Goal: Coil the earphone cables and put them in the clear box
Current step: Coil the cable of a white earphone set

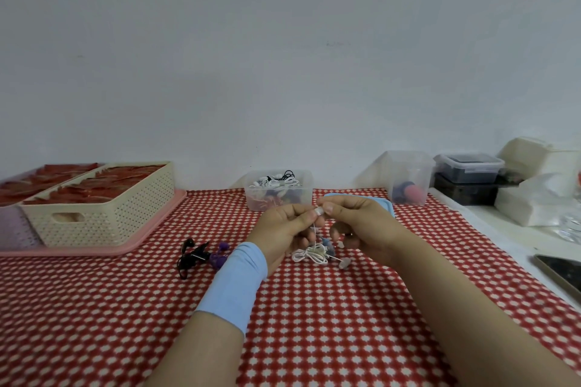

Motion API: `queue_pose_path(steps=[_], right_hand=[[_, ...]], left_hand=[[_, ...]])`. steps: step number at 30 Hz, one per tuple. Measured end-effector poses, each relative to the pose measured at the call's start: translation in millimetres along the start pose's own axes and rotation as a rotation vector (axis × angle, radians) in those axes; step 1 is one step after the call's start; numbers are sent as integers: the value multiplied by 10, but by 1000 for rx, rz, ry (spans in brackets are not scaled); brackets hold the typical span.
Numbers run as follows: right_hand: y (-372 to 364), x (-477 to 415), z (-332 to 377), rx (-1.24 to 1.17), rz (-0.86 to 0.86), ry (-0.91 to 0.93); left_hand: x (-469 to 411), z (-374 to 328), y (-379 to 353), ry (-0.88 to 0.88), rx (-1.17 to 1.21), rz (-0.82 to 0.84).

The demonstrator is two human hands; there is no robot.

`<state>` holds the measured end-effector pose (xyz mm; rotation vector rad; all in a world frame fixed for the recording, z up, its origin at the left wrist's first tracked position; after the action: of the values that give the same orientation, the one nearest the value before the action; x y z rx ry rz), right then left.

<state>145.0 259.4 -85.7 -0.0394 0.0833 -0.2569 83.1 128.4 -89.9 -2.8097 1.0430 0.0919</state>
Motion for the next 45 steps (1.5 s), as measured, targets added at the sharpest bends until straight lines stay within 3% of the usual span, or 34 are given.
queue_pose_path(steps=[10,13,16,19,25,29,34,38,41,45], right_hand=[[16,32,114,302,-139,125],[70,30,149,326,-181,134],[163,5,147,517,-257,177],[138,-30,66,792,-209,164],[-68,18,-81,1144,77,-33],[-63,-77,-42,1041,-1,32],[-104,-218,-53,1176,-20,8],[-220,-280,-73,1233,14,-55],[-264,-314,-39,1248,36,-54],[-263,-307,-32,1302,161,-148]], left_hand=[[-2,-101,121,-60,-276,-80],[-2,-152,216,-73,-301,-154],[-4,-180,344,-55,-286,-217],[8,-208,413,-79,-309,-213],[34,-202,493,-80,-471,-151],[55,-209,554,-53,-565,-183],[-6,-157,635,-29,-699,-223],[-38,-92,654,12,-957,-189],[-20,-180,519,-114,-1082,-157],[-2,-23,307,-19,-1324,162]])
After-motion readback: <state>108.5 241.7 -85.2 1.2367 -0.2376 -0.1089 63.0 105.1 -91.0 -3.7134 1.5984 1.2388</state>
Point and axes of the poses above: each hand's wrist, its own x-axis away from the middle knuckle, its own y-axis out of the back of the hand, z = x × y, the point moved 6 cm from there along -x, towards the middle knuckle, and after that the axes turned 2 degrees about -z, right-handed, at the moved point
